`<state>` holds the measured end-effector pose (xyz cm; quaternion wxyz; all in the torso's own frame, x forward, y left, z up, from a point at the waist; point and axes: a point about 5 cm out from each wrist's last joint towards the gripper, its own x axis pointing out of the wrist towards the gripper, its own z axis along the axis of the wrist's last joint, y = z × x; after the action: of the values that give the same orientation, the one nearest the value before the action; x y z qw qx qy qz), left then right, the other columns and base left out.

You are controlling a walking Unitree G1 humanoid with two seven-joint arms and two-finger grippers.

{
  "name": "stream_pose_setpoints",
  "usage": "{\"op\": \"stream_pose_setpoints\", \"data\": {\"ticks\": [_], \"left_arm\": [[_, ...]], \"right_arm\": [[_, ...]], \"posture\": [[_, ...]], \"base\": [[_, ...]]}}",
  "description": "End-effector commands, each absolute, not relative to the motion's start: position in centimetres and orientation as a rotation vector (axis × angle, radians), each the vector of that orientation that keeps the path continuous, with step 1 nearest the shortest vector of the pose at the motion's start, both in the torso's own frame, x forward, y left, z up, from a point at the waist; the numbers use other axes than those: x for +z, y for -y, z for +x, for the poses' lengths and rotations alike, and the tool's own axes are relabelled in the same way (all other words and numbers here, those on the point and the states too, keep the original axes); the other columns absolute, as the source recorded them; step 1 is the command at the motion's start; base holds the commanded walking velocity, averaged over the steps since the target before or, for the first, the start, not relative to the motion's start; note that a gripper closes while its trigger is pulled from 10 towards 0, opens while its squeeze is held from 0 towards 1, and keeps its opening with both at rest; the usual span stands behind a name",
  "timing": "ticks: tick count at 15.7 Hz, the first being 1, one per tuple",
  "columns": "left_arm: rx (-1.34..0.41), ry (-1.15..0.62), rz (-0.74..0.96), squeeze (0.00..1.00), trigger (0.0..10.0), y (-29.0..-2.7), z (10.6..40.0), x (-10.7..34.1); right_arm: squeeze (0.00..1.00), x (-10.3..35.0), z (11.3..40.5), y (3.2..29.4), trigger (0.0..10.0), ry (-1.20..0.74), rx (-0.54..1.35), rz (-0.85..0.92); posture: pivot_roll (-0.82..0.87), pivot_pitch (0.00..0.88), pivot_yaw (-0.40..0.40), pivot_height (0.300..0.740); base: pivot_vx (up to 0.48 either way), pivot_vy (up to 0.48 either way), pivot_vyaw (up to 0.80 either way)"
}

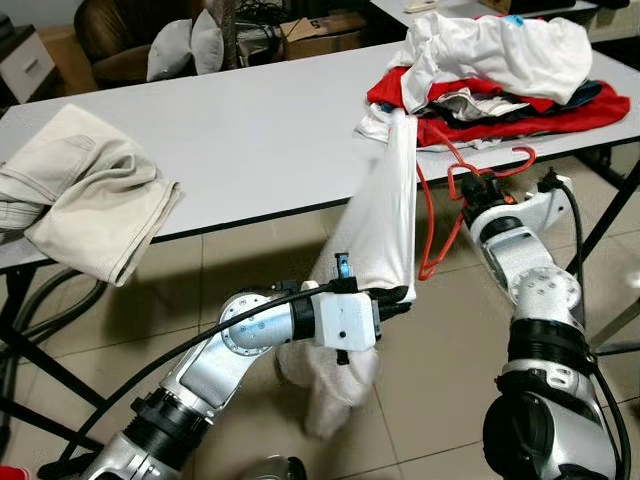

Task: Hang hanger

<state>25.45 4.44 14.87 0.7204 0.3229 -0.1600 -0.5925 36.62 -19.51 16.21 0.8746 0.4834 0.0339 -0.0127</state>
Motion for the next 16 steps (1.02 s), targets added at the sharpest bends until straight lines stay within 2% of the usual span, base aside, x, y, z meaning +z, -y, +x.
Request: {"op": "stream_pose_setpoints", "data": {"ticks": [1,3,7,10,12,16], "left_arm": [[-1.393,0.338,0.728,0.0,0.0,-3.9,24.4,14.3],[-1.364,0.274,0.834,0.0,0.0,-4.4,25.0,13.1],[-1.281,0.288,0.856,0.0,0.0,-4.1,26.0,13.8],[-1.221,0.326,0.803,0.0,0.0,-4.3,26.6,14.7],[-1.225,0.354,0.726,0.0,0.0,-4.5,26.3,15.4],[-1.279,0.394,0.711,0.0,0.0,-5.1,25.3,16.2]], "right_arm": [[0.0,18.8,37.2,19.7,10.0,0.046,-0.001,1.018],[0.0,21.2,37.1,18.8,10.0,0.122,0.129,1.114],[0.0,22.8,34.9,17.4,10.0,0.139,0.468,1.223],[0.0,22.4,32.1,17.3,10.0,0.105,0.676,1.19],[0.0,21.9,31.2,17.5,10.0,0.084,0.716,1.173],[0.0,19.7,31.9,18.8,10.0,0.0,0.547,1.116]], "posture": [[-0.06,0.0,0.078,0.74],[-0.06,0.0,0.068,0.74],[-0.07,0.0,0.063,0.74],[-0.07,0.0,0.064,0.74],[-0.08,0.0,0.07,0.74],[-0.07,0.0,0.067,0.74]], "base": [[0.0,0.0,0.0],[0.0,0.0,0.0],[0.0,0.0,0.0],[0.0,0.0,0.0],[0.0,0.0,0.0],[0.0,0.0,0.0]]}}
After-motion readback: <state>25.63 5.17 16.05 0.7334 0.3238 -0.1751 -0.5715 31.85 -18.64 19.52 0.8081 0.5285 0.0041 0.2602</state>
